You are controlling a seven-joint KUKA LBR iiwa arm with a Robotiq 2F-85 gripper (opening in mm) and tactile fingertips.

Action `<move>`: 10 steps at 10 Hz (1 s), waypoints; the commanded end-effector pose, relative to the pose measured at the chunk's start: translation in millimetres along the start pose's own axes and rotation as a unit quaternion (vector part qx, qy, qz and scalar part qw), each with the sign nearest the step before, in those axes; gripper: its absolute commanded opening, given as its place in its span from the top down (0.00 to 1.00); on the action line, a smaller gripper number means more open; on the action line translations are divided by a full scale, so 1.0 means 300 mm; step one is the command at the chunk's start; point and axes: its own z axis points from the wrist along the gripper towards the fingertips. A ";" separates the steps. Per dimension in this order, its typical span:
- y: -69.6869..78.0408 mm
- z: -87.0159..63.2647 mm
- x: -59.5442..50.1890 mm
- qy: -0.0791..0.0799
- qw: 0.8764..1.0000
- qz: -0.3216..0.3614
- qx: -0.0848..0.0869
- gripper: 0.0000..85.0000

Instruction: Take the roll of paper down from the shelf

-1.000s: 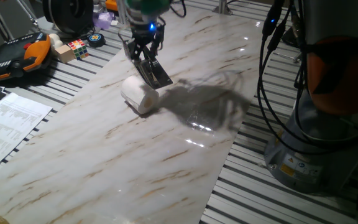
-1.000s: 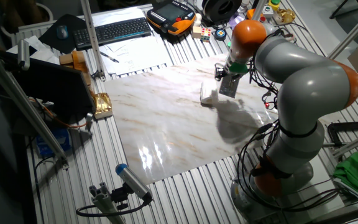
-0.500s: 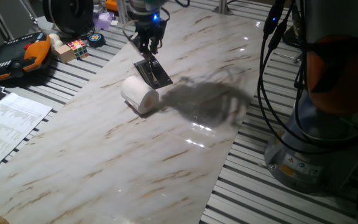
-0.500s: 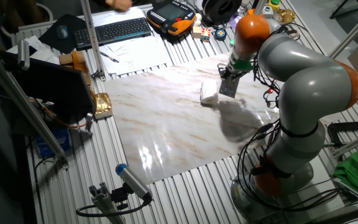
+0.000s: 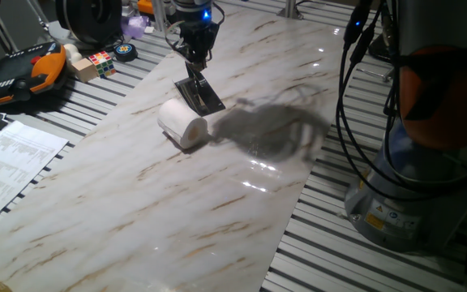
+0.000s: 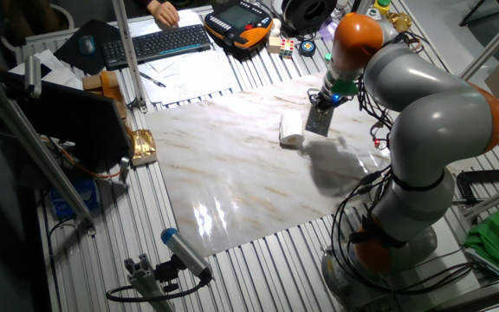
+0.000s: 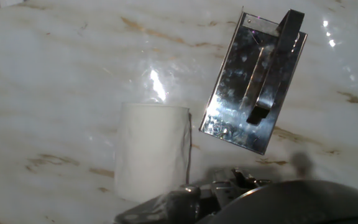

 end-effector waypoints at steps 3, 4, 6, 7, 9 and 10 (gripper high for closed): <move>-0.005 -0.006 0.006 0.008 1.000 -0.004 -0.003 0.99; -0.004 -0.006 0.006 0.006 1.000 -0.006 0.000 0.99; -0.009 -0.004 0.000 0.001 1.000 -0.008 0.001 0.99; -0.010 -0.005 0.000 0.003 1.000 -0.009 0.000 0.99; -0.011 -0.007 0.003 0.008 1.000 -0.010 -0.001 0.99; -0.011 -0.007 0.003 0.009 1.000 -0.010 -0.001 0.99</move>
